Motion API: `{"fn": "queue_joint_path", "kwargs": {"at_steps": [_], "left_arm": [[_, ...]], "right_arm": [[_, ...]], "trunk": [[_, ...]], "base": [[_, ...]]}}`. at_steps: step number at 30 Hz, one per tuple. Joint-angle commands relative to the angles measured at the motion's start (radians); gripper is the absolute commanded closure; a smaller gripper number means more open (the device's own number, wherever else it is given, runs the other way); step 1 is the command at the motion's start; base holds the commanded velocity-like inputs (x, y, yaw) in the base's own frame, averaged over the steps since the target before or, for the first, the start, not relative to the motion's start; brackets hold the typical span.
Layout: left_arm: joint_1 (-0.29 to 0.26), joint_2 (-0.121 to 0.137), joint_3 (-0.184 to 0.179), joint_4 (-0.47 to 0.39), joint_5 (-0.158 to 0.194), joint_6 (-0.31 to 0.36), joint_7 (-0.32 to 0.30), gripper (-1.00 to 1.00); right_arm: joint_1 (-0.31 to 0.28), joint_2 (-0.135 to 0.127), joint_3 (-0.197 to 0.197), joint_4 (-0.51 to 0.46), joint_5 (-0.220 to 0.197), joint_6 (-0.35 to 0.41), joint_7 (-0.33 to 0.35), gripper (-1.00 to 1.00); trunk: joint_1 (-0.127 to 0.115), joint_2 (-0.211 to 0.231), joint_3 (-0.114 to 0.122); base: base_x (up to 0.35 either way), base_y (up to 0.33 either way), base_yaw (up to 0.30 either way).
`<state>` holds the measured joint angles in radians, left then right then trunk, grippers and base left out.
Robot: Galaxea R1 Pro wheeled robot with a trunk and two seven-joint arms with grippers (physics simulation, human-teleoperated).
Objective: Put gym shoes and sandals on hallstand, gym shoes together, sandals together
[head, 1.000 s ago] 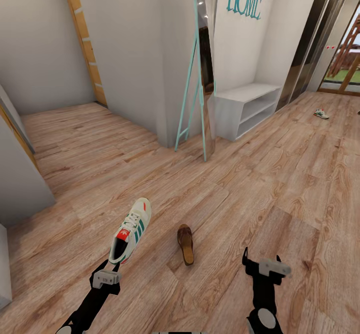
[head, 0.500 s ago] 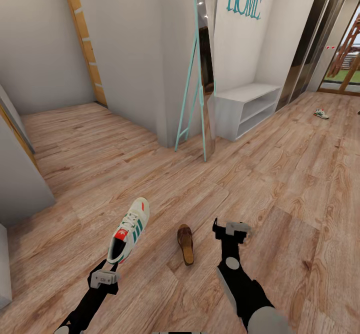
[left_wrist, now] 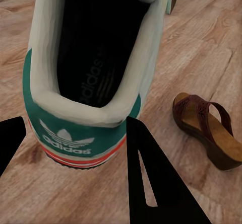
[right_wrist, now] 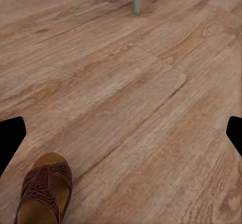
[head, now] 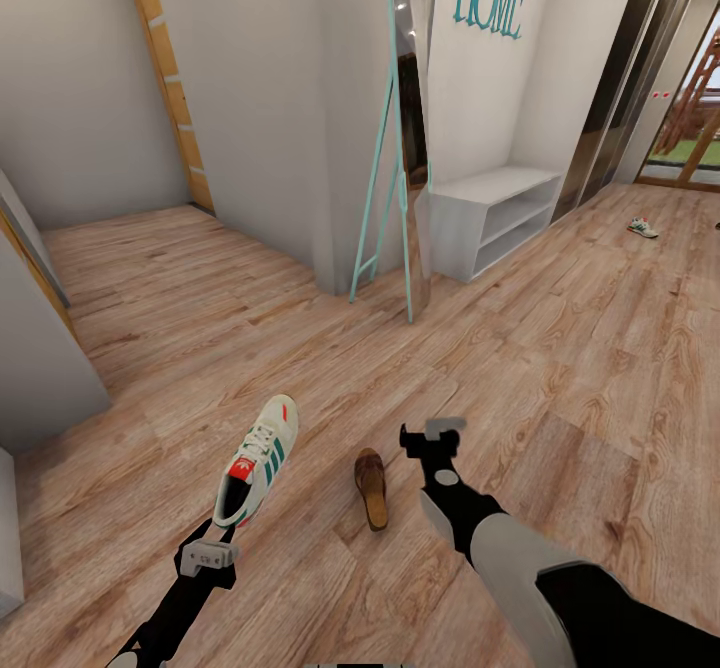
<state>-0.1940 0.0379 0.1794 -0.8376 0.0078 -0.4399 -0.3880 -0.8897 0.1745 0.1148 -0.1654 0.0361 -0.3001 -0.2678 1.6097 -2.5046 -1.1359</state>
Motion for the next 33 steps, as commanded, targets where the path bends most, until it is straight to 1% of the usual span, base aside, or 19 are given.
{"fn": "queue_joint_path", "kwargs": {"at_steps": [1, 5, 6, 9, 10, 13, 17, 18, 19, 21, 25, 30, 31, 33], "left_arm": [[-0.001, 0.000, 0.003, 0.001, 0.001, -0.002, -0.007, 1.00], [-0.001, 0.000, 0.003, 0.001, 0.001, -0.002, -0.007, 1.00], [-0.001, 0.000, 0.003, 0.001, 0.001, -0.002, -0.007, 1.00], [-0.001, 0.000, 0.003, 0.001, 0.002, -0.002, -0.007, 1.00], [-0.001, 0.000, 0.003, 0.001, 0.002, -0.002, -0.008, 1.00], [-0.001, 0.001, 0.003, 0.001, 0.002, -0.001, -0.009, 1.00], [-0.001, 0.002, 0.003, 0.001, 0.001, -0.001, -0.012, 1.00], [-0.001, 0.003, 0.003, 0.001, 0.000, -0.001, -0.014, 1.00], [-0.001, 0.006, 0.003, 0.000, 0.001, 0.000, -0.019, 1.00], [-0.001, 0.010, 0.003, 0.000, 0.001, 0.000, -0.024, 1.00], [-0.001, 0.014, 0.004, 0.000, 0.003, 0.001, -0.032, 1.00], [-0.001, 0.015, 0.004, 0.000, 0.004, 0.001, -0.034, 1.00], [-0.001, 0.015, 0.005, 0.000, 0.004, 0.002, -0.034, 1.00], [-0.001, 0.015, 0.005, 0.000, 0.004, 0.002, -0.033, 1.00]], "right_arm": [[-0.003, 0.000, 0.010, 0.006, 0.010, 0.000, -0.007, -1.00], [0.009, 0.000, 0.025, 0.022, 0.053, 0.002, -0.002, -1.00], [0.032, 0.000, 0.030, 0.027, 0.076, 0.005, -0.010, -1.00], [0.086, 0.000, 0.036, 0.028, 0.114, 0.006, -0.044, -1.00], [0.123, 0.000, 0.039, 0.026, 0.142, 0.004, -0.060, -1.00], [0.177, 0.000, 0.043, 0.021, 0.181, -0.003, -0.077, -1.00], [0.197, 0.000, 0.045, 0.019, 0.196, -0.006, -0.066, -1.00], [0.202, 0.000, 0.045, 0.019, 0.198, -0.006, -0.055, -1.00], [0.209, 0.000, 0.045, 0.018, 0.202, -0.007, -0.023, -1.00], [0.213, 0.000, 0.046, 0.017, 0.205, -0.009, 0.008, -1.00], [0.222, 0.000, 0.046, 0.015, 0.208, -0.011, 0.044, -1.00], [0.228, 0.000, 0.046, 0.014, 0.208, -0.012, 0.043, -1.00], [0.230, 0.000, 0.046, 0.014, 0.208, -0.012, 0.029, -1.00], [0.230, 0.000, 0.046, 0.013, 0.207, -0.013, 0.025, -1.00]], "trunk": [[0.000, 0.000, -0.001], [0.000, 0.000, -0.001], [0.000, 0.000, -0.001], [0.000, 0.000, -0.001], [0.000, 0.000, -0.001], [0.000, 0.000, -0.001], [0.000, 0.000, -0.001], [0.000, 0.000, -0.001], [0.000, 0.000, -0.001], [0.000, 0.000, -0.001], [0.000, 0.000, -0.001], [0.000, 0.000, -0.001], [0.000, 0.000, -0.001], [0.000, 0.000, -0.001]], "base": [[0.000, 0.000, 0.000], [0.000, 0.000, 0.000], [0.000, 0.000, 0.000], [0.000, 0.000, 0.000], [0.000, 0.000, 0.000], [0.000, 0.000, 0.000], [0.000, 0.000, 0.000], [0.000, 0.000, 0.000], [0.000, 0.000, 0.000], [0.000, 0.000, 0.000], [0.000, 0.000, 0.000], [0.000, 0.000, 0.000], [0.000, 0.000, 0.000], [0.000, 0.000, 0.000]]}}
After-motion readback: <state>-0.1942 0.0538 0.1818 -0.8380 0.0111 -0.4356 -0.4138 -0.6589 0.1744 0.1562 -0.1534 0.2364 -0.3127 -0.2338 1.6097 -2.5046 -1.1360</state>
